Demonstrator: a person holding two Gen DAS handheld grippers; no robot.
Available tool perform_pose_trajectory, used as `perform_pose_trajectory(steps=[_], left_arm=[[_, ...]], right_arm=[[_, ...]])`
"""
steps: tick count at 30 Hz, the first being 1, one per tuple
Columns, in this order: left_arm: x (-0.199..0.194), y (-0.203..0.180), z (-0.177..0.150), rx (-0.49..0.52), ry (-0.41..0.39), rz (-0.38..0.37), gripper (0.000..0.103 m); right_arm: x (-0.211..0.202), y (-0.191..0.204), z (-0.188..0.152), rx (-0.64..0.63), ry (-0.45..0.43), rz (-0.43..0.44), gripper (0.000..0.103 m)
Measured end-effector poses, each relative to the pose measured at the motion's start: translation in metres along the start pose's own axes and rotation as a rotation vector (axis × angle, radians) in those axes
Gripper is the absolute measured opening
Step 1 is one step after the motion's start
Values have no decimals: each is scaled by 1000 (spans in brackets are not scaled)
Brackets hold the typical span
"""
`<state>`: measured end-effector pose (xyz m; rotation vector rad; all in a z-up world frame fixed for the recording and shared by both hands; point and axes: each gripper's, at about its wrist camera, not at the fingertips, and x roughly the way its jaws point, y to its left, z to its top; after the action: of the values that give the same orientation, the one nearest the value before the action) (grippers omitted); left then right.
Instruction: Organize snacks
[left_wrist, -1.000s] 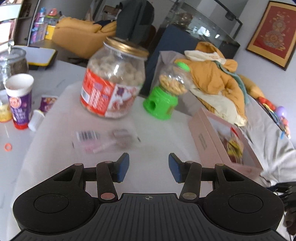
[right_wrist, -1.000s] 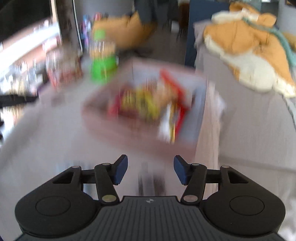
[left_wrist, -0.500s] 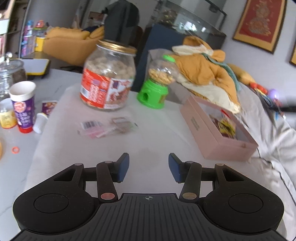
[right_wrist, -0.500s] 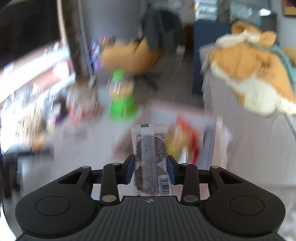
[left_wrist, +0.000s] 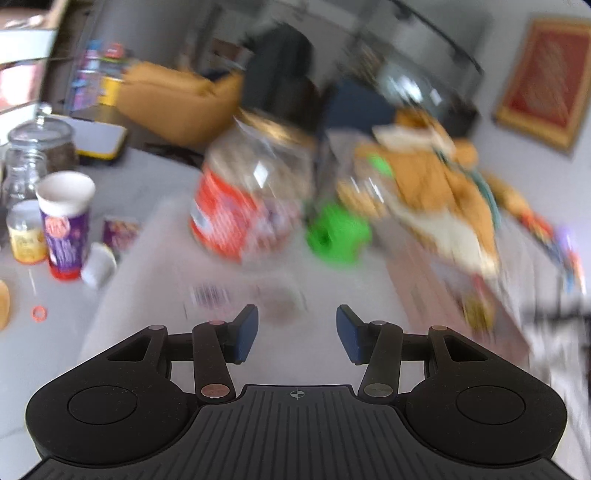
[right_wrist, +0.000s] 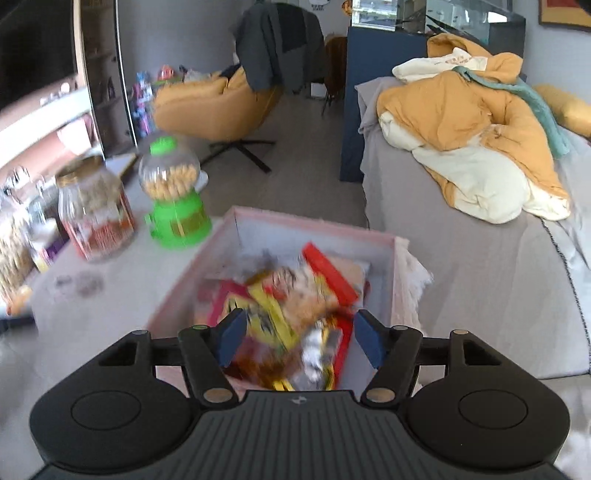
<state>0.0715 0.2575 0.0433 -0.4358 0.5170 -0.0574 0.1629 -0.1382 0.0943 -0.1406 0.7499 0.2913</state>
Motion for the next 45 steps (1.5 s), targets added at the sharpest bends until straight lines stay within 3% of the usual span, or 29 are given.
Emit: perform_pose_trajectory(steps=[3,7,9,13,18,21,26,28,30,33,40,45], left_arm=[[31,14,20,-56,-13,60,52],[64,28,28,-104,57,72,52],[71,25,24,-56,105,85,52],[67,9,6,53,219,10,52],[49,-37,-21,331,278,42,53],[47,-47,-22,328,266,80,53],[67,-37,0,110,174,184,52],[83,-34,3,56,175,185,52],[94,-39,0,93,182,196,53],[94,-55,-11,229,173,225,49],[39,-76,-47,260,244,106,44],[-8,-99,-86,234,318,-28,44]], right_arm=[[-4,8,-11,7,10,54,65],[-15,29,-27,-30,25,148,66],[-19,45,-41,-98,37,168,67],[-22,66,-70,-204,78,210,67],[-13,70,-88,-172,140,260,67],[-9,71,-95,-151,156,250,67],[-7,69,-106,-117,148,250,70],[-8,67,-110,-92,146,262,70],[-9,66,-117,-69,132,265,73],[-9,61,-128,-26,102,270,81],[-14,65,-136,-29,54,266,82],[-13,80,-134,-64,60,287,82]])
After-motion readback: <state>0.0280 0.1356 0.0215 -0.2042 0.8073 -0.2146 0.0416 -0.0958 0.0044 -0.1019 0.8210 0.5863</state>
